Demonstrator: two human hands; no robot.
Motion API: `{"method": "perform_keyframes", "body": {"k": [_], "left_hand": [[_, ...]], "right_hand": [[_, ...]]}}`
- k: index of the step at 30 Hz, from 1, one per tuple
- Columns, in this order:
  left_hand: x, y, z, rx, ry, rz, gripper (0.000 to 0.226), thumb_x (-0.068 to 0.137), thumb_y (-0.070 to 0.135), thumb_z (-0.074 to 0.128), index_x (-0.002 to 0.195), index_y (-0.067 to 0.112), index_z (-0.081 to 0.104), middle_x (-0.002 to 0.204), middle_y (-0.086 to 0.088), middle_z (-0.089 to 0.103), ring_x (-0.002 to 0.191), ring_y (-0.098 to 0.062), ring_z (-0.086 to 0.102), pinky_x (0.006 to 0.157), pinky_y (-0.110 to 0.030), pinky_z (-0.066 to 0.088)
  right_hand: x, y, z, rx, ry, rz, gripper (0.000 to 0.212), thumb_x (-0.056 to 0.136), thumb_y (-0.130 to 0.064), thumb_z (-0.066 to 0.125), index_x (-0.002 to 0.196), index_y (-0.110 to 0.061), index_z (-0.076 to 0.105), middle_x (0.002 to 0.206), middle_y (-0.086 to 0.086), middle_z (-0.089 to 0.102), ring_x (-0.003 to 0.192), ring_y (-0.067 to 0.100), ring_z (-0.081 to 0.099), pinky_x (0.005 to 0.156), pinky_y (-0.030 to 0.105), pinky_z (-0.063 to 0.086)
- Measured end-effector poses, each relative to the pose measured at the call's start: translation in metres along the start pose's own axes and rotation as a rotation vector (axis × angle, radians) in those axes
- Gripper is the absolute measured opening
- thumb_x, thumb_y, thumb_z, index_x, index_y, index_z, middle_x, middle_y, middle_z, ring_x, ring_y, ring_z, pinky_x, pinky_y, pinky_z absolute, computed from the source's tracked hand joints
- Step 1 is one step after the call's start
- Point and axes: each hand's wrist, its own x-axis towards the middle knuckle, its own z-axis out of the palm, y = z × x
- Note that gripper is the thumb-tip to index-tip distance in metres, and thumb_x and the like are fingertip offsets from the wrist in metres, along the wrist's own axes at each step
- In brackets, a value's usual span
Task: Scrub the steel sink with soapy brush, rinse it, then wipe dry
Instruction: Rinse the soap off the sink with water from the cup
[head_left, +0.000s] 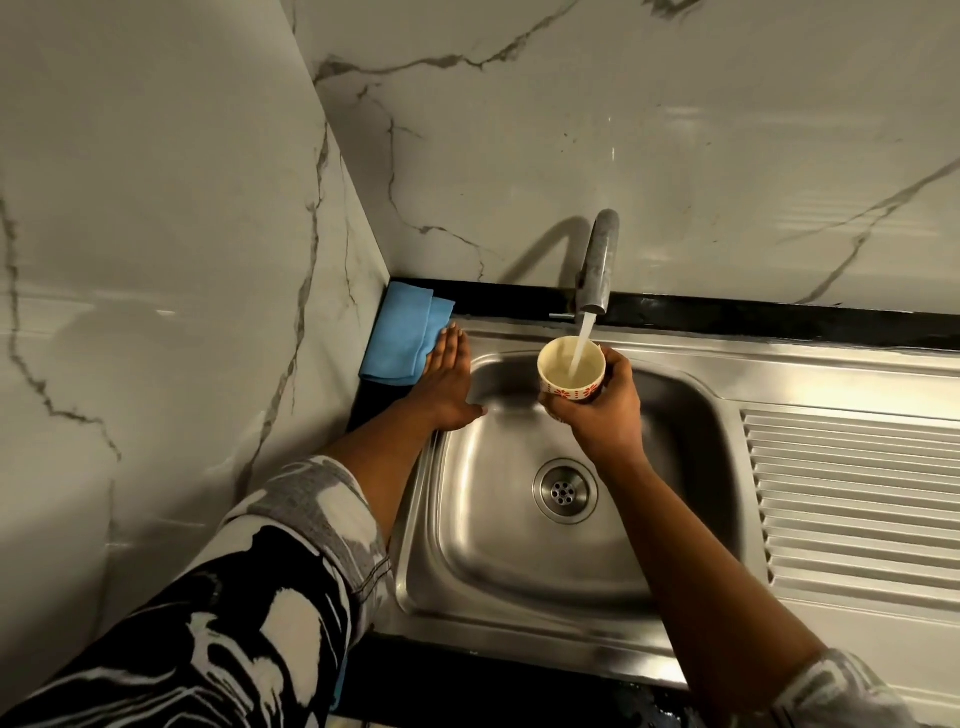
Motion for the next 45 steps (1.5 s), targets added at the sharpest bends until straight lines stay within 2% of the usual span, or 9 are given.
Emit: {"method": "perform_keyframes", "body": {"k": [5,11,17,24,29,34,41,45], "left_hand": [[0.003,-0.001,0.0,0.016,0.004,-0.008,0.14,0.088,0.059,0.078,0.161,0.005,-0.028,0.168,-0.014,-0.037,0.156,-0.031,-0.034,0.128,-0.042,-0.012],[0.007,0.002,0.003,0.03,0.027,-0.038,0.147,0.082,0.065,0.08,0.16,0.005,-0.03,0.168,-0.014,-0.038,0.155,-0.031,-0.035,0.125,-0.039,-0.014],[0.008,-0.002,-0.004,0.058,0.005,0.015,0.146,0.083,0.069,0.077,0.16,0.004,-0.029,0.167,-0.015,-0.038,0.155,-0.031,-0.035,0.129,-0.043,-0.012],[0.014,-0.003,-0.009,0.063,-0.002,0.034,0.151,0.079,0.073,0.077,0.16,0.003,-0.029,0.167,-0.016,-0.039,0.155,-0.032,-0.036,0.13,-0.045,-0.013],[0.018,-0.004,-0.008,0.064,0.0,0.039,0.154,0.076,0.075,0.078,0.16,0.002,-0.028,0.166,-0.016,-0.041,0.153,-0.032,-0.039,0.13,-0.046,-0.013],[0.021,-0.007,-0.004,0.062,0.036,0.047,0.157,0.072,0.08,0.077,0.161,0.004,-0.028,0.166,-0.015,-0.041,0.154,-0.03,-0.039,0.131,-0.046,-0.011],[0.018,-0.008,0.002,0.054,0.105,0.066,0.152,0.075,0.077,0.077,0.163,0.006,-0.025,0.167,-0.011,-0.04,0.155,-0.026,-0.037,0.131,-0.042,-0.011],[0.018,-0.007,0.006,0.062,0.149,0.059,0.148,0.078,0.074,0.077,0.163,0.006,-0.023,0.169,-0.011,-0.037,0.157,-0.026,-0.033,0.132,-0.044,-0.005]], "right_hand": [[-0.001,0.002,0.004,-0.007,-0.001,-0.004,0.091,0.061,-0.03,0.099,0.136,-0.027,0.048,0.128,-0.01,0.061,0.113,0.012,0.063,0.095,0.037,0.059],[-0.001,0.008,0.008,-0.002,0.006,0.014,0.093,0.058,-0.034,0.1,0.136,-0.029,0.048,0.128,-0.011,0.061,0.114,0.013,0.063,0.094,0.043,0.059],[0.001,0.014,0.012,0.003,0.006,0.022,0.095,0.053,-0.038,0.1,0.133,-0.032,0.049,0.125,-0.013,0.063,0.112,0.013,0.065,0.09,0.045,0.06],[0.004,0.012,0.011,-0.033,-0.007,0.0,0.094,0.056,-0.037,0.099,0.135,-0.028,0.048,0.126,-0.012,0.063,0.113,0.013,0.065,0.094,0.043,0.059],[0.01,0.008,0.008,-0.059,0.006,-0.004,0.094,0.053,-0.045,0.097,0.133,-0.029,0.05,0.122,-0.013,0.065,0.108,0.011,0.066,0.092,0.043,0.06],[0.011,0.006,0.004,-0.051,-0.015,-0.011,0.094,0.055,-0.044,0.097,0.134,-0.027,0.049,0.123,-0.013,0.064,0.11,0.012,0.065,0.093,0.041,0.06],[0.016,0.013,-0.025,-0.085,-0.069,0.012,0.092,0.056,-0.035,0.1,0.133,-0.031,0.05,0.121,-0.018,0.064,0.108,0.007,0.066,0.093,0.04,0.06],[0.028,0.025,-0.063,-0.246,-0.064,0.03,0.092,0.057,-0.036,0.1,0.134,-0.03,0.05,0.121,-0.015,0.066,0.106,0.009,0.066,0.093,0.042,0.059]]}}
